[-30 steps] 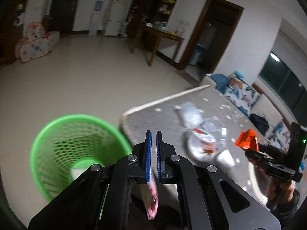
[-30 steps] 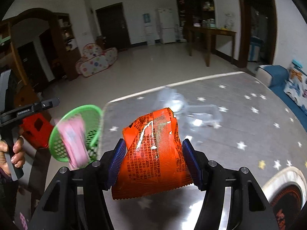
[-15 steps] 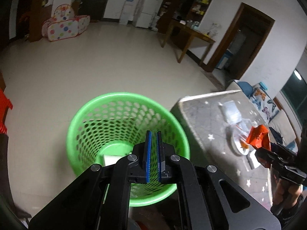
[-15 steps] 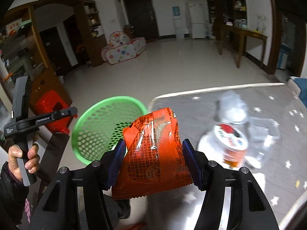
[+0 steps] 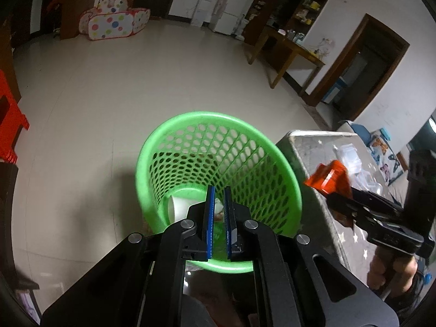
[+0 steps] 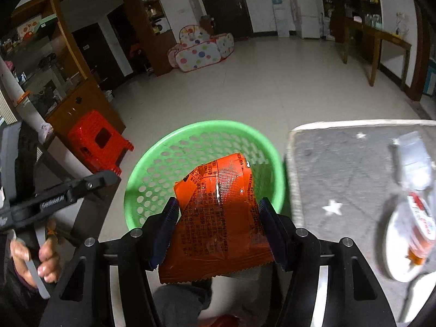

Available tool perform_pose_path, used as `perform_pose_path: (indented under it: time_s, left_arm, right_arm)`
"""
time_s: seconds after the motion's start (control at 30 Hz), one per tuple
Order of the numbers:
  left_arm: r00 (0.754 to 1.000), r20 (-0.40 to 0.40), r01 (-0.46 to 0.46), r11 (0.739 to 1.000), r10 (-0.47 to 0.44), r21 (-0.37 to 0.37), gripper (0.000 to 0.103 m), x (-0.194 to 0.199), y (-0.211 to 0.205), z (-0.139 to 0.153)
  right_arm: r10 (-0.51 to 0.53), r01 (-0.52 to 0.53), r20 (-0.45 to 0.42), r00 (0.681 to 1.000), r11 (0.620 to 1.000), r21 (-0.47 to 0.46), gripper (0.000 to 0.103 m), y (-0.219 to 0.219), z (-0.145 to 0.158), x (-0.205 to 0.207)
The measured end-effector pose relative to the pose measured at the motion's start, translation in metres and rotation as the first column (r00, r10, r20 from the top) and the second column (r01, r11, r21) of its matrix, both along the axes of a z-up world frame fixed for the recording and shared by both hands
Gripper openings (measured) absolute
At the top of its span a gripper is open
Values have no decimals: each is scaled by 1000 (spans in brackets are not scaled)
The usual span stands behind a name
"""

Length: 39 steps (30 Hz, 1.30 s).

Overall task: Collect trash
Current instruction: 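Carry both wrappers over the wastebasket and open both grippers to drop them, then grasp the strawberry-label fruit cup with the left gripper while the right gripper grasps the white foam block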

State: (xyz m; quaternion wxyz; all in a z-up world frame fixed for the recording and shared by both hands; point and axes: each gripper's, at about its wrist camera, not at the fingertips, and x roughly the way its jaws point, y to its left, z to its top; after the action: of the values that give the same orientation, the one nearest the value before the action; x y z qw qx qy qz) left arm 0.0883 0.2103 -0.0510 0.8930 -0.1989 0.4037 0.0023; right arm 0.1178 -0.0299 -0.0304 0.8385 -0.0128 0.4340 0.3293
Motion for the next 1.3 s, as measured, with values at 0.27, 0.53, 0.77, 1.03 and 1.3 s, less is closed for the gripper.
perform_pose_path:
  time_s: [0.27, 0.53, 0.77, 1.03, 1.3]
  left_arm:
    - [1000, -27, 0, 999, -1, -32, 11, -2, 4, -14]
    - [999, -37, 10, 999, -12, -43, 12, 3, -1, -20]
    - [1000, -24, 19, 1000, -19, -19, 42, 5, -14, -17]
    - [999, -19, 46, 999, -46, 16, 54, 10, -37, -11]
    - [996, -25, 84, 996, -83, 24, 66, 18, -69, -8]
  right_arm:
    - [12, -11, -68, 998, 1000, 21, 67, 29, -21, 13]
    - [-7, 10, -62, 998, 999, 38, 76, 21, -14, 15]
    - [-47, 48, -39, 998, 998, 29, 79, -9, -7, 8]
    - [-154, 154, 2, 988, 988, -15, 83, -67, -3, -2]
    - [-281, 291, 96, 955, 951, -104, 85, -144, 2, -18]
